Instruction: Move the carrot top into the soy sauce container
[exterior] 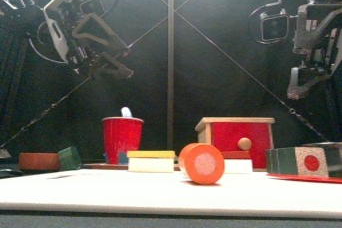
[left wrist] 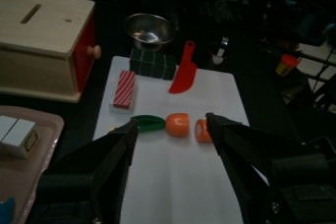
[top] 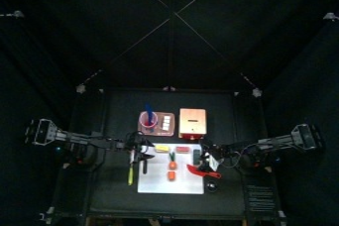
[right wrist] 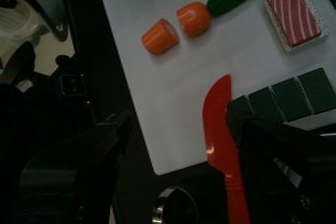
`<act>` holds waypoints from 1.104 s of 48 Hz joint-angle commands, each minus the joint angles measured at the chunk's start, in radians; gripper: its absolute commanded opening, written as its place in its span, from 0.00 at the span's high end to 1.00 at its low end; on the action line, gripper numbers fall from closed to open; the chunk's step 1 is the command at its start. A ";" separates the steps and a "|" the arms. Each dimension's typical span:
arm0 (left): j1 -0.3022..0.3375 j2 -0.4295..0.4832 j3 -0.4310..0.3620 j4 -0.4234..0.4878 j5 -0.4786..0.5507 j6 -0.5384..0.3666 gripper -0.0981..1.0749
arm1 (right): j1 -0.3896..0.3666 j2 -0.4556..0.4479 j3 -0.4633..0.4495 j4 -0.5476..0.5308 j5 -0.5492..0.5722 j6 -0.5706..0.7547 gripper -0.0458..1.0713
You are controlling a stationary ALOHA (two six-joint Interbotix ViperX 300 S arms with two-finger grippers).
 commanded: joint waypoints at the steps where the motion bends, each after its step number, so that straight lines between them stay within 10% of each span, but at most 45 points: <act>1: 0.012 -0.003 -0.011 -0.006 -0.009 0.002 0.13 | -0.002 -0.005 -0.012 0.002 -0.008 -0.002 0.03; 14: 0.029 0.029 -0.069 -0.084 0.025 -0.018 0.13 | -0.003 -0.005 -0.003 -0.018 -0.008 -0.003 0.03; 34: 0.049 0.287 -0.391 -0.755 0.637 -0.086 0.13 | -0.031 0.003 0.011 -0.023 -0.006 -0.003 0.03; 53: 0.044 0.433 -0.494 -0.971 0.686 -0.156 0.13 | -0.031 0.005 0.037 -0.095 0.000 -0.005 0.03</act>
